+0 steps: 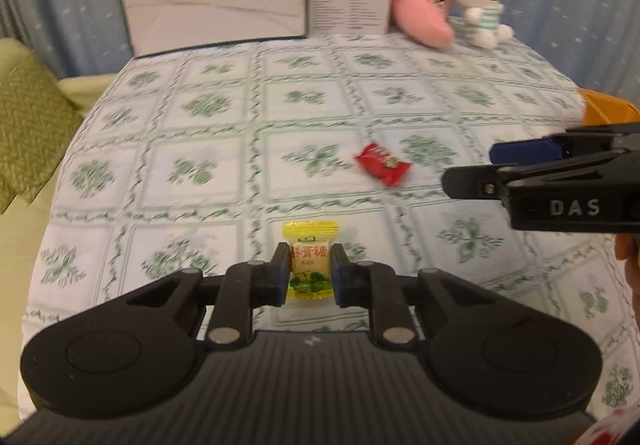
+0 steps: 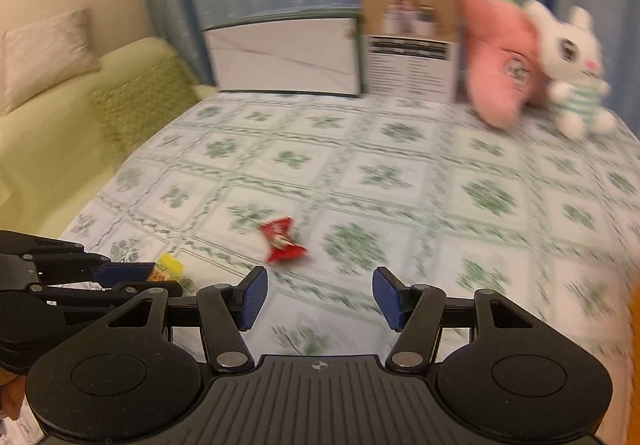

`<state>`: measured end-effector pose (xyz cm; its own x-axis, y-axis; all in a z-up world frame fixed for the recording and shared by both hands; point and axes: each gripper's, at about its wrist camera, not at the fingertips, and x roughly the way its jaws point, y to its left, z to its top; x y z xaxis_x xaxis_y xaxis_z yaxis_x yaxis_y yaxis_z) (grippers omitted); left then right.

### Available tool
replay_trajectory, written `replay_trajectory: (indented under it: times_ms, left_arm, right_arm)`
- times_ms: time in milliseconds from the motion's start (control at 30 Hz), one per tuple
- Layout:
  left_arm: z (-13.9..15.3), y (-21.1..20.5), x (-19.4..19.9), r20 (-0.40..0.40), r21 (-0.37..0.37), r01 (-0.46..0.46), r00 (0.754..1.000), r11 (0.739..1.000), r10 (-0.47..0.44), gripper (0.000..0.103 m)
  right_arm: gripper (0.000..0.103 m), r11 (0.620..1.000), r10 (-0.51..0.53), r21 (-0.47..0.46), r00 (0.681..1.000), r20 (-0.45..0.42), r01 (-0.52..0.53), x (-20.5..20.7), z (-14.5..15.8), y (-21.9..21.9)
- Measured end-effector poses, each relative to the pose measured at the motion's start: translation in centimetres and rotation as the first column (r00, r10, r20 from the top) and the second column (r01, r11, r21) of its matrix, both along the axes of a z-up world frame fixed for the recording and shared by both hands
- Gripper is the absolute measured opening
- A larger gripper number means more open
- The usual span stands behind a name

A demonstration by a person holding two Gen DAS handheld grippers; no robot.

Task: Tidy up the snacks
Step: 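Grasp the yellow candy with the left gripper while the right grasps the small red candy, then carry both candies over the orange tray and open both grippers to drop them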

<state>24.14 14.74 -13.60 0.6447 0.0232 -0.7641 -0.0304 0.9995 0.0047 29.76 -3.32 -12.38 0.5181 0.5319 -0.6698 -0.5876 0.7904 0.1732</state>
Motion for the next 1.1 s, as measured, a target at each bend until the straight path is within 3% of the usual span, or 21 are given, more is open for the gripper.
replay_trajectory:
  times_ms: [300,400,533,567,600,633,800,1100]
  left_arm:
    - [-0.2,1.8,0.4,0.022,-0.069,-0.090,0.996,0.994,0.091,0.019]
    - [-0.1,2.1,0.4,0.028,-0.081,-0.098,0.995,0.992,0.101,0.019]
    - [0.0,2.2,0.4,0.031,-0.086,-0.101,0.994,0.991,0.104,0.019]
    - [0.0,2.2,0.4,0.031,-0.087,-0.101,0.994,0.991,0.104,0.019]
    - [-0.1,2.2,0.4,0.030,-0.089,-0.099,0.994,0.991,0.102,0.019]
    - [-0.1,2.1,0.4,0.028,-0.089,-0.096,0.995,0.991,0.099,0.019]
    - [0.0,1.7,0.4,0.028,-0.089,-0.078,0.996,0.993,0.080,0.019]
    - [1.6,-1.7,-0.9,0.054,-0.085,0.013,0.999,0.996,-0.009,0.019]
  right_arm:
    - [0.057,0.995,0.091,-0.032,0.995,0.029,-0.090,2.5,-1.7,4.2]
    - [0.044,0.993,0.108,-0.047,0.994,0.022,-0.107,3.1,-2.3,5.2]
    - [0.040,0.990,0.120,-0.074,0.992,0.030,-0.118,3.4,-3.0,6.0]
    - [0.034,0.990,0.120,-0.079,0.992,0.039,-0.117,3.3,-3.1,6.0]
    - [0.022,0.990,0.120,-0.084,0.992,0.043,-0.116,3.3,-3.1,6.0]
    - [0.018,0.990,0.116,-0.082,0.992,0.039,-0.112,3.2,-3.0,5.8]
    - [0.018,0.995,0.080,-0.069,0.996,0.048,-0.077,1.7,-2.0,4.2]
    - [0.018,0.991,-0.124,-0.057,0.992,-0.001,0.123,-3.1,0.5,-2.1]
